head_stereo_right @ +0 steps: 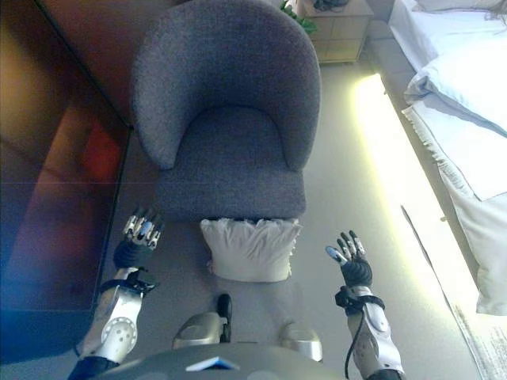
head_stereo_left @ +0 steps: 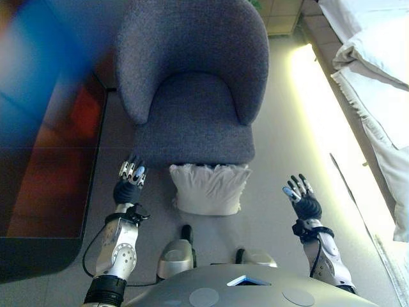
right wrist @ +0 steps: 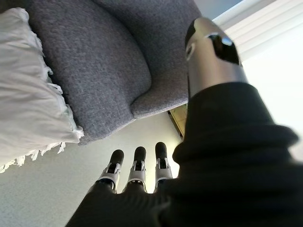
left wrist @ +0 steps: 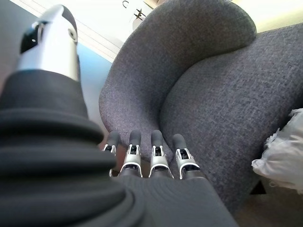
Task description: Pick up the cushion and take it to the sofa
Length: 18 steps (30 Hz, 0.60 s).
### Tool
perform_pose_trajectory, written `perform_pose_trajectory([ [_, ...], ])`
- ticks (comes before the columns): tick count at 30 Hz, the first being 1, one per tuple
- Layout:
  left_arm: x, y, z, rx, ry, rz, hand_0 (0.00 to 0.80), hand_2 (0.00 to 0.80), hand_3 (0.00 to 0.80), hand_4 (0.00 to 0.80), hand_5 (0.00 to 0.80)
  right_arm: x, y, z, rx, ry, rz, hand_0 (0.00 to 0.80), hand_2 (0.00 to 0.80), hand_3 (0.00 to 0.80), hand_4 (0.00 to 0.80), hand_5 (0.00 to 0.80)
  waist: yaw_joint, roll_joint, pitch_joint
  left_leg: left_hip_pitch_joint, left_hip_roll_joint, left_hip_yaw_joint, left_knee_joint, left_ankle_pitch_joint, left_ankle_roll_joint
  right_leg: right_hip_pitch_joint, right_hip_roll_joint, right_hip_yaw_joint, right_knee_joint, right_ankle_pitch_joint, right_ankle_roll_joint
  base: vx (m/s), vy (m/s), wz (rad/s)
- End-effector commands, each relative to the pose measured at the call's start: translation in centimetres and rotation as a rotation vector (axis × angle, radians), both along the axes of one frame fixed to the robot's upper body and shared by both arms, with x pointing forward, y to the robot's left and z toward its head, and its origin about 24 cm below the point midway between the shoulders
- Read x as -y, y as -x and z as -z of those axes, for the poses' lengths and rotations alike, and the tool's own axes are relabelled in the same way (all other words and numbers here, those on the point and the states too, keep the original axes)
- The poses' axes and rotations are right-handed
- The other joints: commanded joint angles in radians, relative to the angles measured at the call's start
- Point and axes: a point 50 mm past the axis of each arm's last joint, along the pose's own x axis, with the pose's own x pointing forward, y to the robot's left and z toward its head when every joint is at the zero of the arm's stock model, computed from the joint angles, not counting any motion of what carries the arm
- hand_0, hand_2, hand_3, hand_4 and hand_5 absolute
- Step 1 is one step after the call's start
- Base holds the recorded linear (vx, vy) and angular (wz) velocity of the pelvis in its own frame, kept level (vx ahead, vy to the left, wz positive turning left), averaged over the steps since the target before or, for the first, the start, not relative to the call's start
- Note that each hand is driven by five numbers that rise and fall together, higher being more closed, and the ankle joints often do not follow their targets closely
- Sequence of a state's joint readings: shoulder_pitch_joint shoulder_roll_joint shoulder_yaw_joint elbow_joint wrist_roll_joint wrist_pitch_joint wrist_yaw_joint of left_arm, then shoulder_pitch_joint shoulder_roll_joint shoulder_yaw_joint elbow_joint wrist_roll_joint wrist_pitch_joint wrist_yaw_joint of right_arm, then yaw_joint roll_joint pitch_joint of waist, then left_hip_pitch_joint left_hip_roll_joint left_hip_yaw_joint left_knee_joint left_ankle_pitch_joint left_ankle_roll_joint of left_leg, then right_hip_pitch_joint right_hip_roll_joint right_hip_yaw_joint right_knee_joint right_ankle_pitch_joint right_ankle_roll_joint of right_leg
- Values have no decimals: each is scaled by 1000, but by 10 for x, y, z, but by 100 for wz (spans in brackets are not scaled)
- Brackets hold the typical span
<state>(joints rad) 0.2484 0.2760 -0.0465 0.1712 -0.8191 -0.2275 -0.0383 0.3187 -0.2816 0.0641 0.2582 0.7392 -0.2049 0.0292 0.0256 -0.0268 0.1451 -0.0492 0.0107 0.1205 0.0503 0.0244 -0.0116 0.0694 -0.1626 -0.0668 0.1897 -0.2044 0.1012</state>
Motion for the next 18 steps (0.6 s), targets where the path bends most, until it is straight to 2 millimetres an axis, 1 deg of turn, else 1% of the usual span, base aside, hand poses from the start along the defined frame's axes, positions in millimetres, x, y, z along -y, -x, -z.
perform_pose_trajectory([
  [1,-16,-5,-29,117,-96,6,0,0,0,0,0,-6,-2,-16,115,5,50,0,0,0,0,0,26,-18,-62,-61,-20,-13,69,-70,87,-59,-173,-14,359,329,35,178,344,-52],
  [2,-16,-5,-28,112,-104,8,0,0,0,0,0,-7,0,-15,105,5,55,0,0,0,0,0,23,-14,-58,-44,-33,-13,71,-81,99,-103,-189,2,451,349,32,191,346,-47],
  [3,-16,-5,-28,105,-104,8,0,0,0,0,0,-8,4,-14,92,6,58,0,0,0,0,0,16,-4,-53,-23,-44,-15,72,-92,109,-156,-191,21,536,371,26,172,282,-16],
  [4,-16,-5,-29,104,-101,6,0,0,0,0,0,-9,6,-14,87,7,53,0,0,0,0,0,9,1,-48,-9,-49,-15,71,-98,114,-192,-183,31,577,379,21,200,230,7],
  [6,-17,-5,-30,103,-98,3,0,0,0,0,0,-10,12,-13,81,9,41,0,0,0,0,0,-3,7,-38,17,-53,-15,61,-103,114,-244,-165,30,560,382,10,197,87,3],
  [7,-17,-6,-31,108,-97,5,0,0,0,0,0,-10,14,-11,79,6,40,0,0,0,0,0,-9,6,-32,27,-52,-18,52,-101,106,-258,-150,21,496,371,8,173,-37,2],
  [8,-17,-7,-32,111,-100,7,0,0,0,0,0,-9,14,-10,80,3,40,0,0,0,0,0,-11,3,-29,30,-51,-21,49,-102,102,-259,-143,16,446,366,10,187,-97,7],
  [9,-17,-8,-32,116,-104,10,0,0,0,0,0,-9,13,-10,82,-1,40,0,0,0,0,0,-15,-3,-25,30,-49,-24,47,-104,95,-265,-135,9,359,370,15,149,-155,8],
  [10,-16,-11,-33,121,-107,14,0,0,0,0,0,-9,11,-9,87,-5,38,0,0,0,0,0,-19,-15,-20,32,-50,-28,52,-114,87,-272,-131,5,261,376,25,221,-214,1],
  [11,-14,-13,-34,127,-111,16,0,0,0,0,0,-10,7,-9,94,-10,31,0,0,0,0,0,-24,-36,-11,39,-56,-32,62,-137,79,-276,-131,-7,133,391,44,189,-187,-4],
  [12,-14,-13,-35,129,-112,17,0,0,0,0,0,-10,5,-9,95,-11,29,0,0,0,0,0,-26,-40,-5,46,-57,-33,64,-146,76,-271,-130,-18,94,399,52,258,-178,-8],
  [13,-12,-14,-37,133,-111,17,0,0,0,0,0,-11,-1,-10,99,-14,21,0,0,0,0,0,-25,-59,-1,59,-66,-27,67,-169,69,-281,-132,-45,1,423,75,206,-102,1],
  [14,-11,-14,-37,134,-111,16,0,0,0,0,0,-12,-3,-11,99,-14,17,0,0,0,0,0,-24,-63,3,69,-66,-25,66,-178,67,-281,-130,-60,-28,431,82,297,-112,-2],
  [16,-11,-11,-39,131,-114,7,0,0,0,0,0,-13,-5,-11,94,-20,-2,0,0,0,0,0,-21,-79,5,101,-68,-9,60,-204,64,-286,-124,-110,-100,452,97,296,-80,-1],
  [17,-12,-10,-38,127,-119,3,0,0,0,0,0,-13,-5,-10,88,-21,-9,0,0,0,0,0,-19,-84,2,115,-69,-2,60,-214,65,-284,-123,-132,-113,458,101,256,-64,-2],
  [18,-13,-8,-38,123,-122,1,0,0,0,0,0,-13,-4,-10,83,-22,-14,0,0,0,0,0,-18,-86,-1,123,-69,0,59,-218,66,-281,-123,-142,-115,461,102,296,-85,-3],
])
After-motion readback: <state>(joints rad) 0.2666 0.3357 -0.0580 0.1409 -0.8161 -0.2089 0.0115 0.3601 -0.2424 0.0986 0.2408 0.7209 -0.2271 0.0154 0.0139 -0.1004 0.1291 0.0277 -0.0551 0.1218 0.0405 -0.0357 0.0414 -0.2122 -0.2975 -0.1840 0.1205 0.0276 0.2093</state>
